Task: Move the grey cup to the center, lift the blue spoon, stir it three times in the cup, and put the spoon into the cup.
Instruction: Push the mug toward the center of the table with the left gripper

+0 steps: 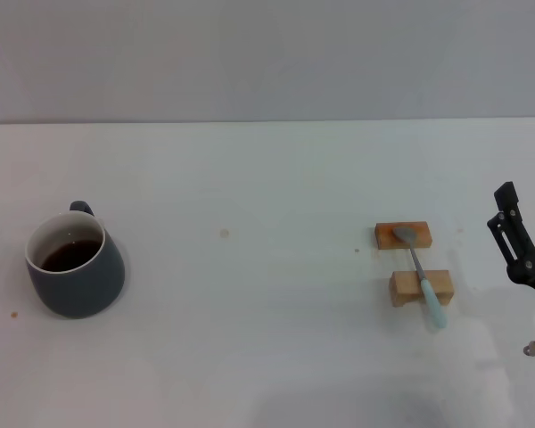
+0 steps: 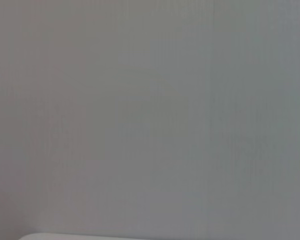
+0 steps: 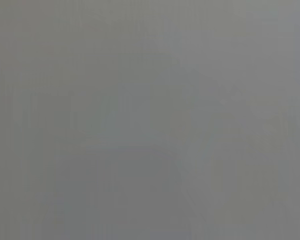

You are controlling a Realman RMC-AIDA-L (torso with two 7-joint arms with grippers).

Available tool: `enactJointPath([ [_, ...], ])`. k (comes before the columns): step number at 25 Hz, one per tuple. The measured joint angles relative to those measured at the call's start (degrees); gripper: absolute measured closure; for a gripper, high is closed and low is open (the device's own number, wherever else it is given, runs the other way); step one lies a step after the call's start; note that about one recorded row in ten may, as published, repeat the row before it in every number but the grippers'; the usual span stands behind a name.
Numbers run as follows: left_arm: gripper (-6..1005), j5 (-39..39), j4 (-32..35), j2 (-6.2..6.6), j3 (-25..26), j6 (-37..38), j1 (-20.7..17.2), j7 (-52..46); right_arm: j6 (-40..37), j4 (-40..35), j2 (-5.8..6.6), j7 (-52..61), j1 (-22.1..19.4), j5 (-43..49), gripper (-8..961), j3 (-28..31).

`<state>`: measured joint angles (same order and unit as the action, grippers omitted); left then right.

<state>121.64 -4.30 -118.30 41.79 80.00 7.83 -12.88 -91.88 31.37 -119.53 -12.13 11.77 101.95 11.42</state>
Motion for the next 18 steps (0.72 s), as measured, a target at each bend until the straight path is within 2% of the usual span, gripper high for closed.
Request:
enactJointPath([
  [18, 174, 0.20, 0.02, 0.05, -0.13, -0.18, 0.27, -0.10, -0.10, 0.17, 0.00, 0.00, 0.09, 0.09, 127, 0.00],
])
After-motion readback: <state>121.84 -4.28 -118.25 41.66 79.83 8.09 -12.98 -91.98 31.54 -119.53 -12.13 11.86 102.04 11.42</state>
